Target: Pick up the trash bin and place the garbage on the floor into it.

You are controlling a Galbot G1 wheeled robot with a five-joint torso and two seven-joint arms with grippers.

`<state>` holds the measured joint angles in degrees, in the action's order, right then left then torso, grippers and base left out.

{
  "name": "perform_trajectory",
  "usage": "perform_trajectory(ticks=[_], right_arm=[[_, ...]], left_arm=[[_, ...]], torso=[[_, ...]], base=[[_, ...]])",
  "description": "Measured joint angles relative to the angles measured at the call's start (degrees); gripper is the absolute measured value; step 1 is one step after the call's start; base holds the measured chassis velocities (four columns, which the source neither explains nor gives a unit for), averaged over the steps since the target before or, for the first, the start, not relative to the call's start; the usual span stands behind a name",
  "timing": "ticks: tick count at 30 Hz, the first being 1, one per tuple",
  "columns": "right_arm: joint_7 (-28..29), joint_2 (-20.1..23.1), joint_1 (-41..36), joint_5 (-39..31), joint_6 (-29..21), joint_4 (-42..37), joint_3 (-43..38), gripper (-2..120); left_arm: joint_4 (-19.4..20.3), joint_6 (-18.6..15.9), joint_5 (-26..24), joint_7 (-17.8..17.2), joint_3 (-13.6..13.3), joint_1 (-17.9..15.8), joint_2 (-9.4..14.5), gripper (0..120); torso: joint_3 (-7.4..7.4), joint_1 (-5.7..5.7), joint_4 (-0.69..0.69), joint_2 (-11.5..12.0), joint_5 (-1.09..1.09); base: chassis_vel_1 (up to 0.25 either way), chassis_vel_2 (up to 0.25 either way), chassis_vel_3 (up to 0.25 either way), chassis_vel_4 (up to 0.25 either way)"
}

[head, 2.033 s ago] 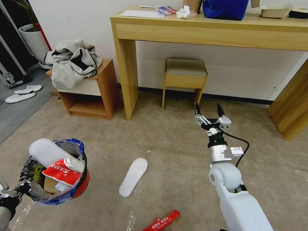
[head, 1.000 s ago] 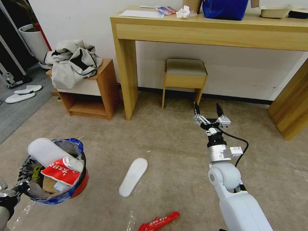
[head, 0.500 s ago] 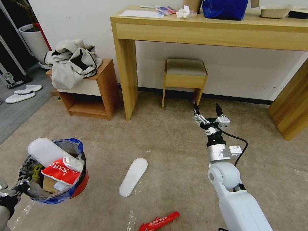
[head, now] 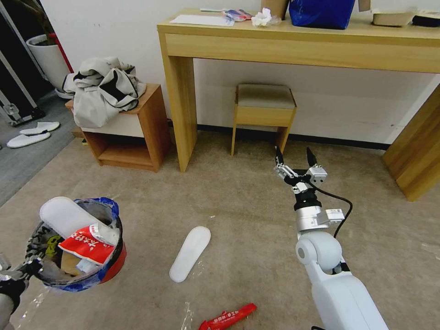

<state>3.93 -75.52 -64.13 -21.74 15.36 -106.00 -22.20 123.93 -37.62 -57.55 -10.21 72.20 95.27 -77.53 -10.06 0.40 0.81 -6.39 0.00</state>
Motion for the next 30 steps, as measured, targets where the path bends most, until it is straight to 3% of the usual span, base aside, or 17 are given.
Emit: perform_trajectory(ticks=[13,21,22,23,25,26,28,29,30], right_arm=[[0.90,0.43,0.50,-0.46,-0.50,0.14,1.51,100],[4.38,3.42,5.28,-8.46,-4.08,2.86,9.82,100],[5.86,4.09,6.41,-11.53,-6.76,3.04,11.97,100],[9.06,5.15,8.10,-18.93,-12.15,3.04,15.40,100],[10.30,5.51,8.80,-22.19,-14.46,3.08,16.87,100],[12.88,6.27,10.42,-28.94,-19.86,3.53,20.28,100],[14.33,6.62,11.46,-32.32,-22.44,4.09,22.44,100],[17.57,6.59,14.04,-38.49,-27.34,6.21,27.56,100],[18.49,6.23,15.13,-40.21,-29.58,7.37,29.33,100]], left_arm=[[0.05,-0.01,0.00,0.00,0.05,0.11,-0.08,0],[0.06,-0.05,0.09,-0.09,0.06,0.30,-0.20,0],[0.06,-0.05,0.13,-0.14,0.06,0.33,-0.20,0],[0.06,-0.06,0.25,-0.20,0.02,0.37,-0.22,0],[0.06,-0.07,0.30,-0.23,-0.04,0.37,-0.23,0],[0.06,-0.10,0.39,-0.35,-0.15,0.39,-0.27,0],[0.06,-0.12,0.44,-0.43,-0.24,0.39,-0.27,0],[0.00,-0.15,0.59,-0.66,-0.37,0.43,-0.24,0],[-0.04,-0.16,0.64,-0.75,-0.41,0.45,-0.19,0]], torso=[[0.00,0.00,0.00,0.00,0.00],[0.00,0.00,0.00,0.00,0.00],[0.00,0.00,0.00,0.00,0.00],[0.00,0.00,0.01,0.00,-0.01],[0.00,0.00,0.00,0.00,-0.01],[0.00,0.00,0.00,0.00,0.00],[0.00,0.00,0.00,0.00,-0.01],[-0.01,0.00,0.00,0.00,0.00],[-0.01,0.00,0.00,0.00,0.00]], base=[[0.000,0.000,0.000,0.000],[0.000,0.000,0.000,0.000],[0.000,0.000,0.000,0.000],[0.000,0.000,0.000,0.000],[0.000,0.000,0.000,0.000],[0.000,0.000,0.000,0.000],[0.000,0.000,0.000,0.000],[0.000,0.000,0.000,0.000],[0.000,0.000,0.000,0.000]])
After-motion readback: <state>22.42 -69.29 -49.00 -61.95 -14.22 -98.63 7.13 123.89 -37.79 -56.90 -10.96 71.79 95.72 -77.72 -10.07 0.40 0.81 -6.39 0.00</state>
